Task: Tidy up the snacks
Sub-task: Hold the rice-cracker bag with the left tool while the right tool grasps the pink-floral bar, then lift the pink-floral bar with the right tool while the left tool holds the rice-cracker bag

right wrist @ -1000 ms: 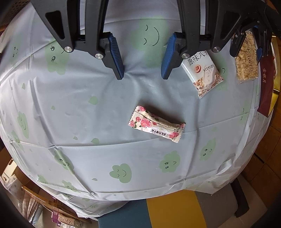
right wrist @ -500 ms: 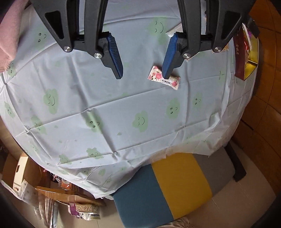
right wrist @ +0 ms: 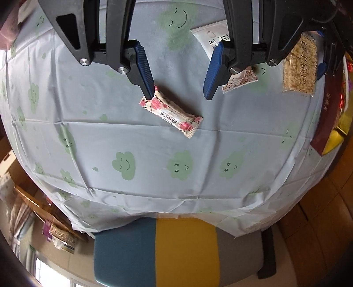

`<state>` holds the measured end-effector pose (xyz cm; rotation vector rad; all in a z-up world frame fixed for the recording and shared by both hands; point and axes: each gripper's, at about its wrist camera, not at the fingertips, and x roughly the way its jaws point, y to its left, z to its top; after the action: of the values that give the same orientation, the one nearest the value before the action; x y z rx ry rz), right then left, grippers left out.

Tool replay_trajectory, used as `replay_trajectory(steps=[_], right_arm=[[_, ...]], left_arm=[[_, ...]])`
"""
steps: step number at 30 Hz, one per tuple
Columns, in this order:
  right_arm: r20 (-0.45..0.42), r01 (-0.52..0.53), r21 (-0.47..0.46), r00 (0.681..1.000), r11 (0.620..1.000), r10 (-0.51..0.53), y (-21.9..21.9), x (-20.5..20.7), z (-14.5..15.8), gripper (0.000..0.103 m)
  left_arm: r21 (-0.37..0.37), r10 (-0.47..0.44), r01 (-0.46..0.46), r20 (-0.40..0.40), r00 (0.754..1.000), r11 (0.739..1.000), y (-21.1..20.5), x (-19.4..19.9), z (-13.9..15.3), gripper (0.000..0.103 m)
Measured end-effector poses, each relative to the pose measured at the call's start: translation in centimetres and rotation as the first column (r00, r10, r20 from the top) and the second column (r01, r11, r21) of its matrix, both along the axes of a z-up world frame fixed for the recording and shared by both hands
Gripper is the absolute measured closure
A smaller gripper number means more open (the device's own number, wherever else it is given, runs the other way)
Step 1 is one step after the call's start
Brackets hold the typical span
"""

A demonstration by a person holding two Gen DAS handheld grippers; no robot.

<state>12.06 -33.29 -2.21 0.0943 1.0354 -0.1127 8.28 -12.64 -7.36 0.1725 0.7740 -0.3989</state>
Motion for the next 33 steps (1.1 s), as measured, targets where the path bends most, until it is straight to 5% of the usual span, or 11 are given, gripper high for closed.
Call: replay_trajectory(steps=[16,26,28,29,33], right_arm=[[-0.038,0.014,-0.004,0.999,1.0,-0.014,-1.1,1.0,-0.7,0.056],[-0.199,-0.201,-0.095,0.963,0.975,0.179,0.3,7.0,-2.9,0.056],[-0.223,-0.196,-0.085,0.959,0.977,0.173,-0.1,7.3,-3.5,0.066],[-0.216,-0.192,-0.052,0.96,0.98,0.176,-0.3,7.0,-3.5,0.079],[-0.246,-0.213,-0.09,0.951,0.973,0.186,-0.1,4.6,-3.5,0.08]], left_arm=[[-0.01,-0.002,0.002,-0.004,1.0,1.0,0.0,0.0,0.0,0.017],[-0.025,-0.01,0.009,-0.006,1.0,1.0,0.3,0.1,-0.1,0.017],[-0.028,-0.011,0.011,-0.006,1.0,1.0,0.4,0.1,-0.1,0.017],[-0.029,-0.011,0.011,-0.005,1.0,1.0,0.4,0.1,-0.1,0.017],[-0.034,-0.012,0.012,-0.006,1.0,0.999,0.5,0.2,-0.2,0.017]])
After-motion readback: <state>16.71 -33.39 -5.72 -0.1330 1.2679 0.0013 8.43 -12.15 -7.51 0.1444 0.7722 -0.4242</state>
